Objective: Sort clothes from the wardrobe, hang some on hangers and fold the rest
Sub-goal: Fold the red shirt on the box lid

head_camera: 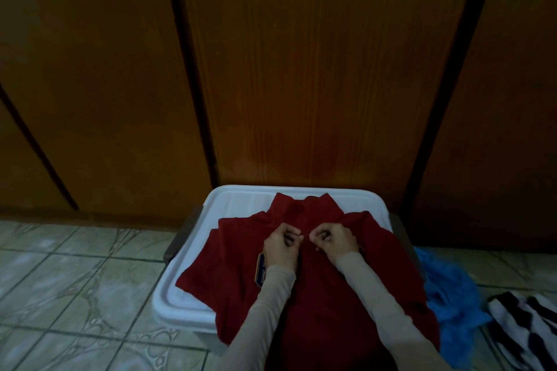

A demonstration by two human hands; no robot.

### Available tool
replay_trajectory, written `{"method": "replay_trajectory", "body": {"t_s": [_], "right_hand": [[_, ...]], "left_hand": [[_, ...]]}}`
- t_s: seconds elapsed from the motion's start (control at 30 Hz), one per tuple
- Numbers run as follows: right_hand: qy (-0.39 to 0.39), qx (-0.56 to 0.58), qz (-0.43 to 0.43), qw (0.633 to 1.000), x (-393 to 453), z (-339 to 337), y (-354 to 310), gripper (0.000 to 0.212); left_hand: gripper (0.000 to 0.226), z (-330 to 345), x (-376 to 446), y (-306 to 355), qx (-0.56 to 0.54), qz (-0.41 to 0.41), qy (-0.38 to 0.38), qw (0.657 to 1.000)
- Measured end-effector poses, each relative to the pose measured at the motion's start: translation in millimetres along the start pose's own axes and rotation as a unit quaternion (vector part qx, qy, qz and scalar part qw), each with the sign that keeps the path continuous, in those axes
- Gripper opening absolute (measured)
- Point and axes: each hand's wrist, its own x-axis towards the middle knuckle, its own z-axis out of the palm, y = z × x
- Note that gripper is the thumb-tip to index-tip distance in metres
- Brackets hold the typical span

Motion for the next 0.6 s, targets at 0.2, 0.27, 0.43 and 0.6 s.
{"method": "replay_trajectory", "body": {"t_s": [0.2,0.27,0.43,0.6], "right_hand": [[0.041,-0.098,-0.034,0.994,-3,-4,-5,0.014],[0.038,-0.147,-0.056,0.987,-4,-6,-5,0.026],[-0.05,-0.234,-0.042,0.97,-10,-12,-4,0.045],[-0.021,-0.243,-0.007,0.97,-16,-19,-8,0.04]], "left_hand": [[0.016,1,1,-2,0.034,0.016,0.0,0.999],[0.02,2,0,-3,0.044,0.032,-0.004,0.998],[0.043,-1,-3,-2,0.028,0.034,-0.035,0.998],[0.048,-6,-11,5,-0.013,0.015,-0.066,0.998]]}}
